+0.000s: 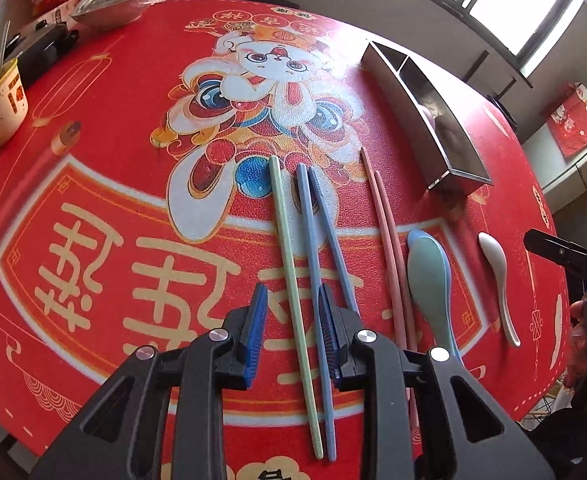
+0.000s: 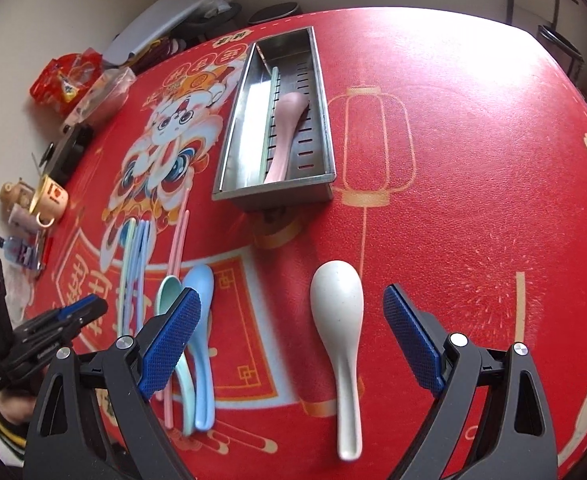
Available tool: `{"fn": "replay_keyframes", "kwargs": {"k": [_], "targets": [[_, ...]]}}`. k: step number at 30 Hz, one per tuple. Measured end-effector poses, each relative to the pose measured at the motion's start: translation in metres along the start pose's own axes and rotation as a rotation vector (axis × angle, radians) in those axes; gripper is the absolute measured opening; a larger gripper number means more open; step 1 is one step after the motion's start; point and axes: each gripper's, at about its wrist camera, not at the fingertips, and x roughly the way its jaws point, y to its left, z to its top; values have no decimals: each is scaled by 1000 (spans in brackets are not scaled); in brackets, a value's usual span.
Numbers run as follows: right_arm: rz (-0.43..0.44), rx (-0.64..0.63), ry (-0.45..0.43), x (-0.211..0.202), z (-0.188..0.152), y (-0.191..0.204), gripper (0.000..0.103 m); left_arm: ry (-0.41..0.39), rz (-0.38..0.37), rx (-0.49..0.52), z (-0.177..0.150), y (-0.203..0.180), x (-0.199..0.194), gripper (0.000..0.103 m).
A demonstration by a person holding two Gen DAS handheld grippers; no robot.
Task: Organize utensils
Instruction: 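Move the left tool to another green chopstick and close on it, then close the right tool on the white spoon handle while the left holds the chopstick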
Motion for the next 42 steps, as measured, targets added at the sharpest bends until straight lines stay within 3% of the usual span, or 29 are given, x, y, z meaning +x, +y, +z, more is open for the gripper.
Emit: {"fn": "replay_keyframes", "kwargs": {"k": [6, 11, 16, 24, 31, 37, 42], "targets": [[-13, 24, -12, -5, -2, -9, 89, 12, 32, 20, 11, -2, 18, 22], [-39, 56, -26, -10, -6, -19, 89, 13, 67, 29, 17, -4, 29, 14], [-49, 72, -33, -12, -8, -23, 89, 10, 73, 33, 21, -5, 32, 14], [-42, 76, -26, -9, -9, -23, 89, 30, 43, 13, 3, -4, 24, 14], [-35, 45, -17, -5, -9, -11, 89, 3, 66, 42, 1, -8, 25, 14], [-39, 46, -13, -6, -11, -11, 89, -18, 59, 21, 7, -3, 27, 7], [-31, 51, 1, -6, -15, -13, 89, -18, 11, -53, 7, 8, 24, 6]]}}
